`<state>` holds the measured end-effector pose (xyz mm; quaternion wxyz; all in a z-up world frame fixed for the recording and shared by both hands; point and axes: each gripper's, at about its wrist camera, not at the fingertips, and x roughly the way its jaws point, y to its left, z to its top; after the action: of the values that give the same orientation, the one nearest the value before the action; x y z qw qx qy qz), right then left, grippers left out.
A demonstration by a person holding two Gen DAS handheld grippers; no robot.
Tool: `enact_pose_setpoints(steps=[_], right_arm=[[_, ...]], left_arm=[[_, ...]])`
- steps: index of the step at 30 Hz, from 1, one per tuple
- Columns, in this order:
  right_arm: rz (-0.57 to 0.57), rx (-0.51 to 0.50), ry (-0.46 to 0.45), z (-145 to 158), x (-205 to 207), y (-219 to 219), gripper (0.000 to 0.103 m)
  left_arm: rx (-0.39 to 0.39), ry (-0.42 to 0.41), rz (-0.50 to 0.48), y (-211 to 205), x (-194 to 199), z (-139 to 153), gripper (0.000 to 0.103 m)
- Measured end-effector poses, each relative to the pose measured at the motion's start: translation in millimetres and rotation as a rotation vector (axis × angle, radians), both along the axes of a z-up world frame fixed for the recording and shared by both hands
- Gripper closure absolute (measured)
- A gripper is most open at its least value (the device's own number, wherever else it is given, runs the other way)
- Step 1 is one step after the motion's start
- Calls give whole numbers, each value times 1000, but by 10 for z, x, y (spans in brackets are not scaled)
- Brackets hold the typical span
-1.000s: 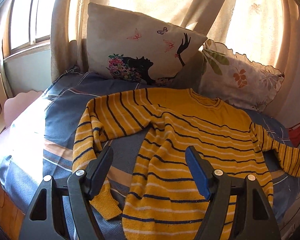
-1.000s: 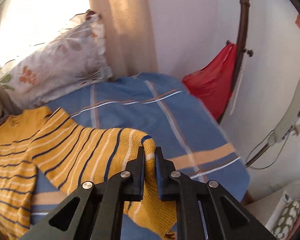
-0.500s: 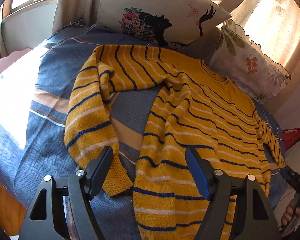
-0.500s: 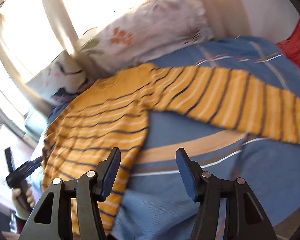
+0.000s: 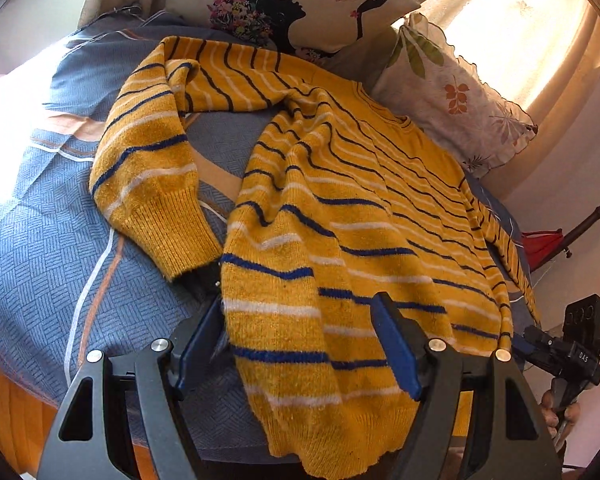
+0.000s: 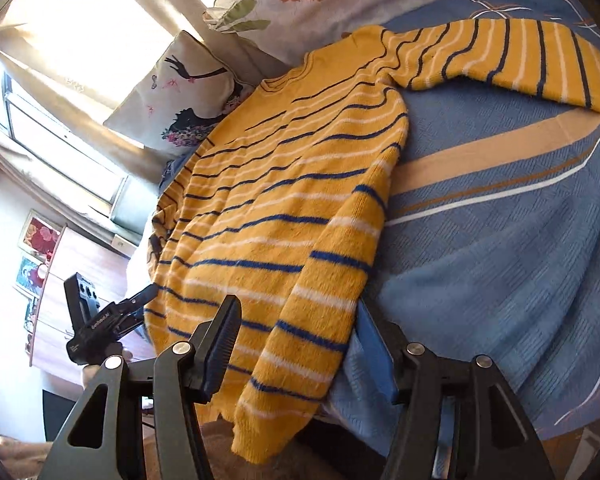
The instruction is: Fold small clothes
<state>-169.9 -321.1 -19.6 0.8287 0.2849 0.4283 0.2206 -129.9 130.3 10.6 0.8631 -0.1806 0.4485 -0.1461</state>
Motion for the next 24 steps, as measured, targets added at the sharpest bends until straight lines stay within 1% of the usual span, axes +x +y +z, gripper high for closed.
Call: enact_pose_setpoints(steps=[2, 6, 7, 8, 9, 10, 11, 12, 14, 17, 19, 21, 22, 24], right_arm=[[44, 35, 10, -35, -89, 90, 38], [108, 7, 74, -264, -209, 387, 38], [124, 13, 96, -347, -216, 452, 38], [134, 19, 114, -414, -209, 508, 38], [138, 10, 131, -461, -194, 556, 46], [134, -6, 136, -470, -154, 606, 55], [135, -16, 130, -454, -143, 619, 79], [136, -24, 118, -408, -136, 611, 84], [135, -23, 73, -262, -164, 569, 88], [158, 15, -5, -1, -294, 453, 94], [168, 35, -39, 135, -415, 350, 95], [171, 29, -59, 199, -540, 242, 95], [171, 12, -63, 202, -591, 209, 95], [168, -25, -41, 123, -654, 161, 93]], left_arm=[[-11, -9, -16, -13, -49, 18, 29], [-3, -6, -21, -88, -111, -5, 29], [12, -11, -18, -122, -126, 1, 30], [38, -12, -7, -153, -140, 15, 35], [60, -2, -2, -181, -131, 29, 65], [74, 20, -8, -201, -110, 39, 95], [77, 38, -5, -194, -96, 49, 95], [74, 39, 1, -183, -102, 82, 95], [73, 27, 4, -167, -144, 189, 95], [31, 1, -14, -176, -285, 395, 95], [41, -10, -29, -227, -403, 496, 95], [59, -7, -50, -289, -490, 513, 95], [65, 8, -54, -301, -514, 476, 95], [71, 48, -63, -287, -527, 361, 95]])
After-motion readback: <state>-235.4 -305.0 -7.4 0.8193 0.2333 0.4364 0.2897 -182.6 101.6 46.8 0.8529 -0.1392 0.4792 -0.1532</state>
